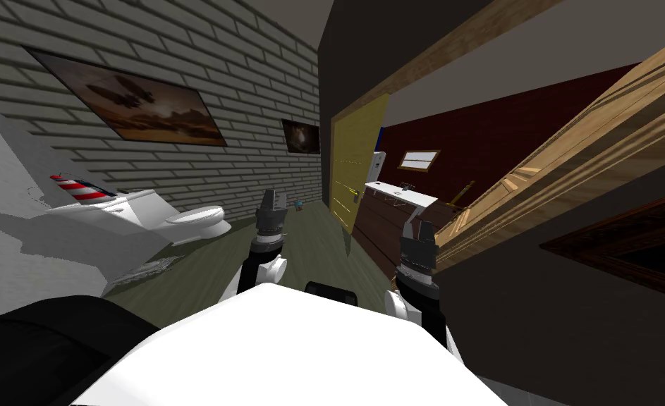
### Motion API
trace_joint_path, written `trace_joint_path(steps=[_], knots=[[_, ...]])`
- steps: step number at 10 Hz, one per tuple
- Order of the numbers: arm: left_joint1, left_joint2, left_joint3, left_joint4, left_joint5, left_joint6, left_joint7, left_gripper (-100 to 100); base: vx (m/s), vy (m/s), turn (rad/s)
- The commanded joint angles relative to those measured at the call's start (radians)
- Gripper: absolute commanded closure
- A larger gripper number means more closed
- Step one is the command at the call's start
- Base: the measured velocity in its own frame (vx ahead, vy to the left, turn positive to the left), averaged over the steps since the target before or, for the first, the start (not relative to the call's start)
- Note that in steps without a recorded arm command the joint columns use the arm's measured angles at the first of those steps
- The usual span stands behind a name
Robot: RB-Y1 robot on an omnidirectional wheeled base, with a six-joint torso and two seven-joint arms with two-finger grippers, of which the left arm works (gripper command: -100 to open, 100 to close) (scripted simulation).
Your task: Push the door open
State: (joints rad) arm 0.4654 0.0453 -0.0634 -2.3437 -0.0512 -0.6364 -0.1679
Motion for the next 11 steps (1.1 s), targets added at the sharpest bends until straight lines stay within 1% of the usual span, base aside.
trace_joint_path(steps=[1, 4, 5, 7, 8, 11], knots=[[-0.019, 0.006, -0.005, 0.033, 0.0, 0.004, 0.007, -100, 0.069, 0.018, -0.055], [-0.044, 0.013, -0.012, 0.076, 0.0, 0.009, 0.016, -100, 0.109, 0.019, -0.044], [-0.059, 0.016, -0.017, 0.103, 0.0, 0.012, 0.022, -100, 0.12, 0.034, -0.048], [-0.077, 0.02, -0.022, 0.134, 0.0, 0.016, 0.028, -100, 0.105, 0.036, -0.047], [-0.095, 0.024, -0.027, 0.165, 0.0, 0.02, 0.035, -100, 0.121, 0.024, -0.064], [-0.128, 0.03, -0.036, 0.223, 0.0, 0.026, 0.047, -100, 0.102, 0.027, -0.051]])
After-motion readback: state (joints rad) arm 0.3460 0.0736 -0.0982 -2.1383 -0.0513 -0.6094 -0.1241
